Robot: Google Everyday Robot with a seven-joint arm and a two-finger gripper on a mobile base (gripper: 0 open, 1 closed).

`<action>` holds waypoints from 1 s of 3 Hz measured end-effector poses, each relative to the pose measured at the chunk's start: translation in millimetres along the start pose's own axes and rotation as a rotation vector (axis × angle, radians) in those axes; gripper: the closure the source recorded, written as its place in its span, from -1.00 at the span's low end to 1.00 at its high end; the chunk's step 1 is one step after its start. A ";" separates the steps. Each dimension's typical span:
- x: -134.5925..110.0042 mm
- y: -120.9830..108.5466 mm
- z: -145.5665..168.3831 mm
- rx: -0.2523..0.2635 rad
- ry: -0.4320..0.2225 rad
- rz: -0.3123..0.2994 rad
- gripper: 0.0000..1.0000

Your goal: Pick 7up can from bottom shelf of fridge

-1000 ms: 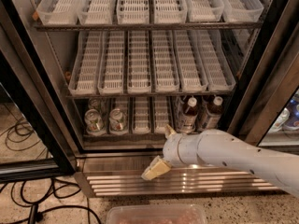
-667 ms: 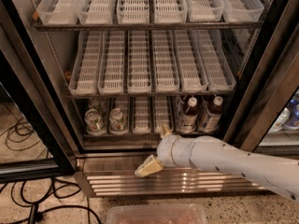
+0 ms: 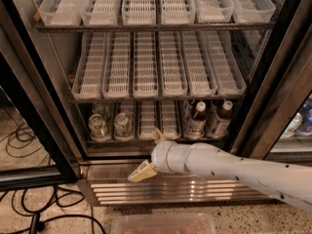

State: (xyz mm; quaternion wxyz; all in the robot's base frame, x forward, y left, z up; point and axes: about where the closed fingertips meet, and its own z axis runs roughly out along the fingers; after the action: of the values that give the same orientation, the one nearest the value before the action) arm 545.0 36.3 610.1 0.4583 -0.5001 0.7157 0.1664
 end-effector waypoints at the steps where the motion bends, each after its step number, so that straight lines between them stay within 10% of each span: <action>1: 0.0 0.0 0.0 0.000 0.000 0.000 -1.00; 3: 0.4 26.0 32.4 0.081 -0.045 0.055 -1.00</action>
Offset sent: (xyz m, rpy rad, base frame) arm 0.0209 0.0250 -0.0111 0.1370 -0.1918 -0.2519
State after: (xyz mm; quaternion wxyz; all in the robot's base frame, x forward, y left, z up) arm 538.2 70.3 587.0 0.4893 -0.4574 0.7249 0.1611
